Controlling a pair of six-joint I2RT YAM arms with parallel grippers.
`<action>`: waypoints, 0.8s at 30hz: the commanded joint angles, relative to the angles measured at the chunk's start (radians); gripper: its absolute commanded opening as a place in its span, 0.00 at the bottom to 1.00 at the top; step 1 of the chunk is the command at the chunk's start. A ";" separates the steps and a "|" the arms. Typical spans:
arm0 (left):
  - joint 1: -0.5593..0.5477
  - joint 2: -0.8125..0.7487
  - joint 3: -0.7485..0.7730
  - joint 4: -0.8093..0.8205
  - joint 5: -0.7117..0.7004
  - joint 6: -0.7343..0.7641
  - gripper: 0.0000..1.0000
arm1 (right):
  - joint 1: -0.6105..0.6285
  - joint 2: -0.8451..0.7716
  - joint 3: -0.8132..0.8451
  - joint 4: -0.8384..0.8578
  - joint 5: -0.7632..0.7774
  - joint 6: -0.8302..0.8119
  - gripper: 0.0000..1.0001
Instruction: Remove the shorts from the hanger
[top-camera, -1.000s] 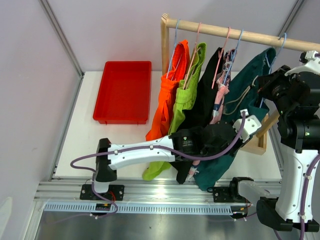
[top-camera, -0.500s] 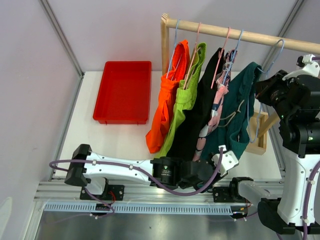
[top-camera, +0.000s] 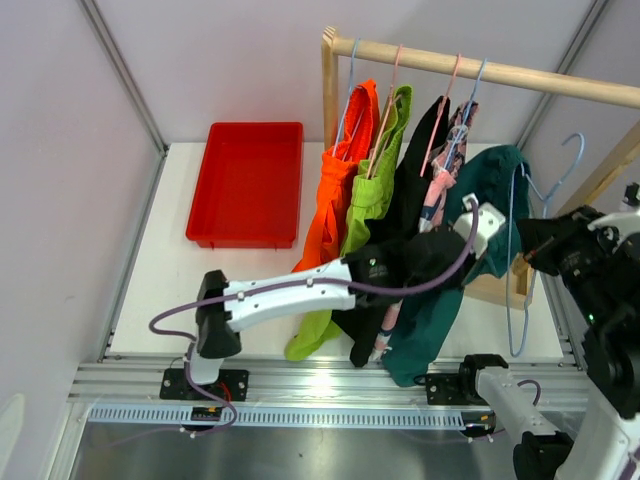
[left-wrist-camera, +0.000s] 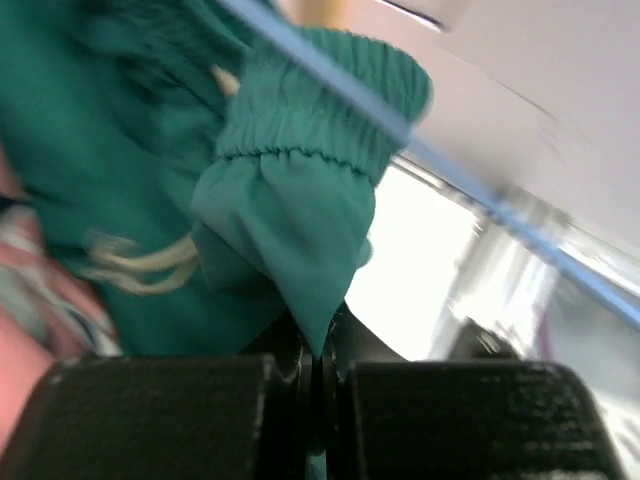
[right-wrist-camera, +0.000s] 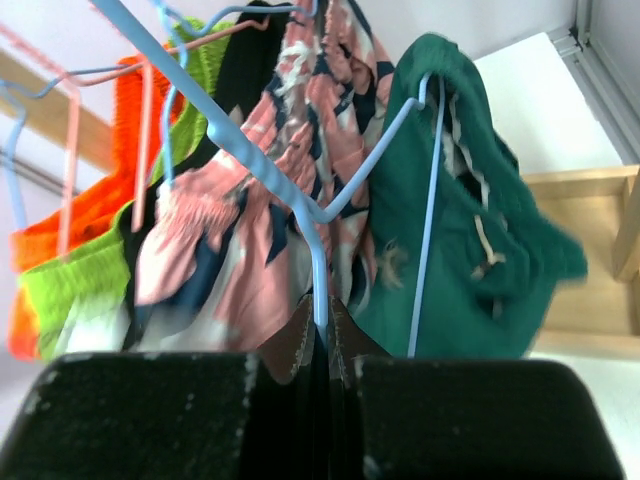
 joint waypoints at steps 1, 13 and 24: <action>0.024 0.074 0.123 -0.100 0.022 -0.009 0.00 | 0.001 -0.003 0.091 -0.062 -0.032 0.029 0.00; -0.160 -0.189 -0.274 -0.076 -0.065 -0.098 0.00 | 0.017 0.016 0.110 -0.142 -0.086 0.138 0.00; -0.578 -0.282 0.044 -0.816 -0.467 -0.305 0.00 | 0.024 0.141 0.175 0.084 0.104 0.055 0.00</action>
